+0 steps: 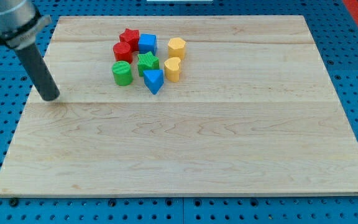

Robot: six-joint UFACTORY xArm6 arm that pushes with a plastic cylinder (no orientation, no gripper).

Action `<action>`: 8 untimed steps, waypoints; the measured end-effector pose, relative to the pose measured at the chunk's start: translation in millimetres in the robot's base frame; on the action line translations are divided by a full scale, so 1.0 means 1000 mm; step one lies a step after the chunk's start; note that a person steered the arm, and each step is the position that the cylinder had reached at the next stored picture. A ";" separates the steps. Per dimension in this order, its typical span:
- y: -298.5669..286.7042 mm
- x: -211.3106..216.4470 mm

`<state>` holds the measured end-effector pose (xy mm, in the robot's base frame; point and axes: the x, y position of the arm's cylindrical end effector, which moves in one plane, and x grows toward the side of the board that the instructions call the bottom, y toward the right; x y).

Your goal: Separate the yellow blocks from the group of blocks

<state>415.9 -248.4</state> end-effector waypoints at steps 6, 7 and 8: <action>0.169 -0.004; 0.196 0.020; 0.207 0.011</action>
<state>426.5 -40.9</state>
